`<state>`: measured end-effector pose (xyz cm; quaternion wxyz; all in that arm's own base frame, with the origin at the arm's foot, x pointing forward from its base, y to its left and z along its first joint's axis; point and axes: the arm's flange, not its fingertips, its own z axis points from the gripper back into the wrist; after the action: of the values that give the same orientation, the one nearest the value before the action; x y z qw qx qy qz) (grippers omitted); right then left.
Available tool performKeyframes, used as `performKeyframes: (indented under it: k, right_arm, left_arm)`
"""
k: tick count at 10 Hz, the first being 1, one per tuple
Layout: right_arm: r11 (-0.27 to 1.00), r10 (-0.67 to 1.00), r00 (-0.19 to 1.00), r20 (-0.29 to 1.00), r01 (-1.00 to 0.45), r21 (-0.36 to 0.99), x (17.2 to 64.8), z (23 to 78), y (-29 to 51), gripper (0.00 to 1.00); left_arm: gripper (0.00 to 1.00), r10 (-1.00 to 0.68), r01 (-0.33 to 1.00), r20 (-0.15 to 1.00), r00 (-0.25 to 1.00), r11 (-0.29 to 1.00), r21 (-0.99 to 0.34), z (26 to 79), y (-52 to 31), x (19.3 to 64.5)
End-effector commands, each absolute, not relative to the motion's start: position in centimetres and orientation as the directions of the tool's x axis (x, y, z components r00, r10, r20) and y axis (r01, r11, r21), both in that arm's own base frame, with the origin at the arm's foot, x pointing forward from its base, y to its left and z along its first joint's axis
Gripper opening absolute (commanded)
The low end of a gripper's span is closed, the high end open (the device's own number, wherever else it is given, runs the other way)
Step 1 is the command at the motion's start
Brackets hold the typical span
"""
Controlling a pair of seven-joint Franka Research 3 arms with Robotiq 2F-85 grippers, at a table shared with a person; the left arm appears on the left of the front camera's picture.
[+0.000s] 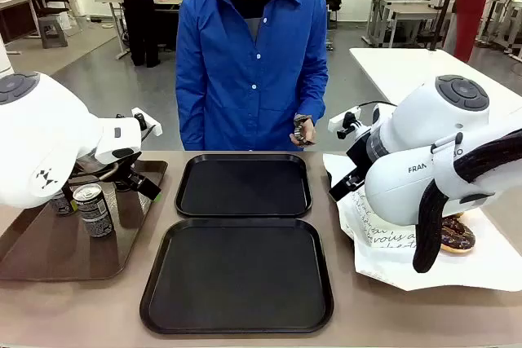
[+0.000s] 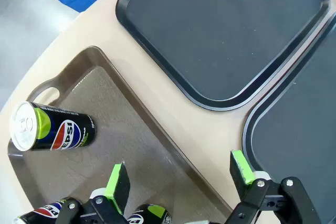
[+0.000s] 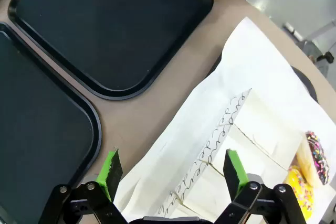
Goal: Set up donuts and drinks on trays.
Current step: Pick up one Pepsi coke and place it on the Flat Tray.
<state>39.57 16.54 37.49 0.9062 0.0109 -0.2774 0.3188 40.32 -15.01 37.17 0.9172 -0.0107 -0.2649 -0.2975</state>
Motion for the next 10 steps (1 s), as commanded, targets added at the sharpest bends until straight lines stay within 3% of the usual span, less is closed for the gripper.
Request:
performKeyframes:
  k: [1,10]
  right_arm:
    - [0.795,0.573,0.641,0.510,-0.586,-0.157,39.54,37.48,16.63,1.00]
    - [0.795,0.573,0.641,0.510,-0.586,-0.157,39.54,37.48,16.63,1.00]
  left_arm:
    - [1.00,-0.540,0.552,0.492,0.682,0.823,0.138,37.17,-15.01,40.31]
    - [1.00,-0.540,0.552,0.492,0.682,0.823,0.138,37.17,-15.01,40.31]
